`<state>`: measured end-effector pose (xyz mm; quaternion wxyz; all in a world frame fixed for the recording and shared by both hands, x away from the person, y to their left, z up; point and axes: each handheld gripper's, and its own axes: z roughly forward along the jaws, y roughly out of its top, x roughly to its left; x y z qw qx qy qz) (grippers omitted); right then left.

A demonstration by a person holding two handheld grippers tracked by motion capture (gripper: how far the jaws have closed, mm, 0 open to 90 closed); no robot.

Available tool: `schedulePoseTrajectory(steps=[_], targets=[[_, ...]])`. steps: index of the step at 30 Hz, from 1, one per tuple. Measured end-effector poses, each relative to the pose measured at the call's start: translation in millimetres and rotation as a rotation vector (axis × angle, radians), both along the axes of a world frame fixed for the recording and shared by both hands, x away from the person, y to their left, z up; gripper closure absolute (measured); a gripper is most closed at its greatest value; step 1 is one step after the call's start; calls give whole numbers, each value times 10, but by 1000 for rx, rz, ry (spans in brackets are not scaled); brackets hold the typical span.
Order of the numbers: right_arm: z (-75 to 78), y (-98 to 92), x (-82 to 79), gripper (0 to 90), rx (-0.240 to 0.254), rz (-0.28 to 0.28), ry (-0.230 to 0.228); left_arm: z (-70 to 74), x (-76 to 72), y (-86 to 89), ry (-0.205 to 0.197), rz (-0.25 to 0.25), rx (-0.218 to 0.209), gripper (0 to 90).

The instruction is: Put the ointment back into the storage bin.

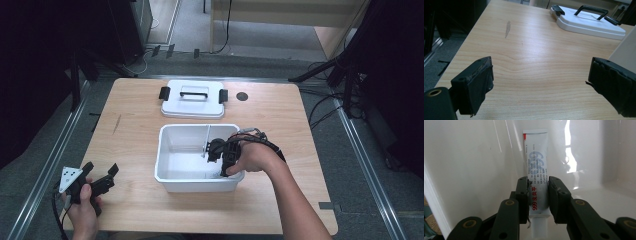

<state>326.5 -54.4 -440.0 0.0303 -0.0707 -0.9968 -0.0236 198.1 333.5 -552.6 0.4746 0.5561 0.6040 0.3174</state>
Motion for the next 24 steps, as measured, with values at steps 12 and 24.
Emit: schedulePoseTrajectory(steps=[12,24], targets=[[-4,9,-4,711,-7,-12,7,0,0,0,1,0,0,68],[6,2,6,799,5,-28,14,0,0,0,0,0,0,68]])
